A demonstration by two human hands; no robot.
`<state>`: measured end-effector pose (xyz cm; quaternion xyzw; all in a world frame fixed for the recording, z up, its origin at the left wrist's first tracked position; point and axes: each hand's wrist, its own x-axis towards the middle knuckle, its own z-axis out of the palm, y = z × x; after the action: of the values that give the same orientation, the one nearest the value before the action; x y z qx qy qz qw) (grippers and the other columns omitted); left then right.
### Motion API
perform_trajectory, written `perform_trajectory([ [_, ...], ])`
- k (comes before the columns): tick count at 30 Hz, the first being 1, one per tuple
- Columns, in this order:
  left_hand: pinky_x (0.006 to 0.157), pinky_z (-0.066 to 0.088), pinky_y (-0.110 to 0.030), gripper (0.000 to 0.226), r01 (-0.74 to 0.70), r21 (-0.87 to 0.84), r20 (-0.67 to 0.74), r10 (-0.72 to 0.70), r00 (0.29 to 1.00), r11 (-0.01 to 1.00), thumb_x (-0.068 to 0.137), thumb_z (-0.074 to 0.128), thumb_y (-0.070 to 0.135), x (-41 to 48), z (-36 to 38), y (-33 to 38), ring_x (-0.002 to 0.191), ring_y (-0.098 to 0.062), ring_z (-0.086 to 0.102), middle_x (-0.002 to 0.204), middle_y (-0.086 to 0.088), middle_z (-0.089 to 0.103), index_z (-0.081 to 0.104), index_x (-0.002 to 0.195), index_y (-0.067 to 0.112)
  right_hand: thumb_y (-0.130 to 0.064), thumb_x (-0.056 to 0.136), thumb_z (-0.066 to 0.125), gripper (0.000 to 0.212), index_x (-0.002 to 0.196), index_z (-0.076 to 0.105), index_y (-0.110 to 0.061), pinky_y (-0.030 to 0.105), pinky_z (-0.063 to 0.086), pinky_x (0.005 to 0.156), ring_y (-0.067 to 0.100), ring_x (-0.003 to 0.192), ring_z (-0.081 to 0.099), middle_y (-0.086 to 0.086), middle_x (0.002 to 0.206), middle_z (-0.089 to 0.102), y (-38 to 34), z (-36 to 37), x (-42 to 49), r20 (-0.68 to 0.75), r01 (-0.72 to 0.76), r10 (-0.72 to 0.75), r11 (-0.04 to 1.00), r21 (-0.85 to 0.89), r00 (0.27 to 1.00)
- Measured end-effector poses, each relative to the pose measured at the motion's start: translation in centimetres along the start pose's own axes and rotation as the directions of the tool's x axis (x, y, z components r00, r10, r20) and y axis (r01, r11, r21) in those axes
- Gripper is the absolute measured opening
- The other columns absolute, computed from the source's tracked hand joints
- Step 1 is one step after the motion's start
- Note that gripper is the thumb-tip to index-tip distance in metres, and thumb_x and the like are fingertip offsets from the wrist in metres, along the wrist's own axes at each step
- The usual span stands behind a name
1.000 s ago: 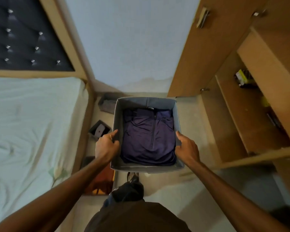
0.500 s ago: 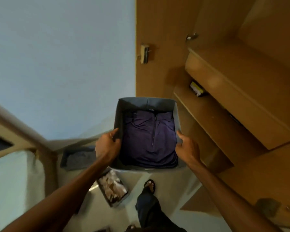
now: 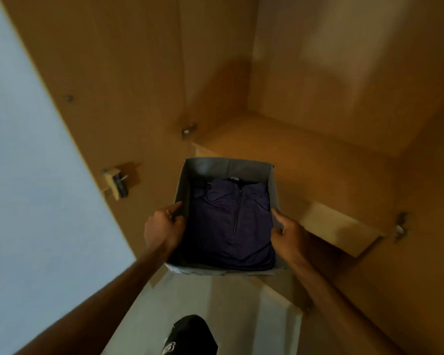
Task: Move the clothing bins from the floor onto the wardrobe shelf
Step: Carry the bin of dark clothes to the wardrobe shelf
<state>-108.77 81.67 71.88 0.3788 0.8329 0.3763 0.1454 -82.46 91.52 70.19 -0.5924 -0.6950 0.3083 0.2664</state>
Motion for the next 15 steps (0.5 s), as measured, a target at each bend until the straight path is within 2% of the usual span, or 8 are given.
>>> perform_trajectory([
  [2,0.077,0.056,-0.034,0.049,-0.071,-0.015,0.043,0.072,0.996,0.997,0.083,0.054,0.021,3.3,1.4,2.7,0.089,-0.027,0.069,0.120,-0.005,0.070,0.061,0.129,0.035,-0.010,0.089,0.047,0.057,0.141,0.044,-0.033,0.025,0.031,0.040,0.014,0.038,0.037,0.009,0.053,0.060,-0.2,-1.7,2.4,-0.075,-0.037,0.036,0.999,-0.010,0.997],
  [4,0.081,0.056,-0.038,0.049,-0.120,-0.022,0.082,0.121,0.989,0.993,0.082,0.055,0.021,6.3,2.9,5.4,0.095,-0.031,0.068,0.119,-0.006,0.070,0.061,0.128,0.035,-0.009,0.088,0.047,0.057,0.140,0.045,-0.032,0.023,0.031,0.039,0.012,0.037,0.037,0.000,0.046,0.050,-0.3,-3.3,4.9,-0.133,-0.066,0.063,0.998,-0.017,0.989],
  [10,0.091,0.056,-0.040,0.050,-0.260,-0.117,0.233,0.282,0.931,0.958,0.080,0.049,0.026,15.2,9.2,12.4,0.105,-0.027,0.067,0.122,-0.003,0.068,0.062,0.127,0.030,-0.005,0.089,0.046,0.055,0.140,0.047,-0.026,0.022,0.035,0.041,0.010,0.040,0.039,-0.005,0.049,0.049,1.0,-6.5,12.6,-0.304,-0.113,0.109,0.994,0.007,0.946],
  [12,0.089,0.055,-0.036,0.044,-0.336,-0.074,0.233,0.344,0.910,0.939,0.085,0.053,0.018,17.6,11.4,14.2,0.104,-0.029,0.067,0.121,-0.005,0.069,0.064,0.127,0.027,-0.006,0.091,0.046,0.051,0.138,0.049,-0.026,0.021,0.034,0.041,0.009,0.041,0.041,-0.008,0.055,0.054,1.5,-7.4,14.8,-0.345,-0.134,0.123,0.991,-0.008,0.931],
  [13,0.086,0.055,-0.034,0.044,-0.372,-0.046,0.234,0.372,0.898,0.927,0.085,0.055,0.016,18.8,12.5,14.9,0.101,-0.029,0.068,0.120,-0.006,0.069,0.064,0.127,0.026,-0.007,0.092,0.046,0.049,0.138,0.050,-0.026,0.020,0.034,0.041,0.008,0.044,0.044,-0.005,0.064,0.062,1.8,-7.8,15.9,-0.357,-0.149,0.135,0.989,-0.014,0.924],
  [15,0.080,0.054,-0.033,0.043,-0.430,-0.013,0.266,0.417,0.869,0.903,0.086,0.055,0.016,20.9,14.7,16.3,0.097,-0.030,0.069,0.119,-0.007,0.070,0.064,0.127,0.026,-0.010,0.093,0.048,0.046,0.135,0.054,-0.026,0.020,0.039,0.048,0.007,0.055,0.053,0.003,0.095,0.073,2.4,-8.4,17.8,-0.378,-0.187,0.166,0.982,-0.020,0.911],
])
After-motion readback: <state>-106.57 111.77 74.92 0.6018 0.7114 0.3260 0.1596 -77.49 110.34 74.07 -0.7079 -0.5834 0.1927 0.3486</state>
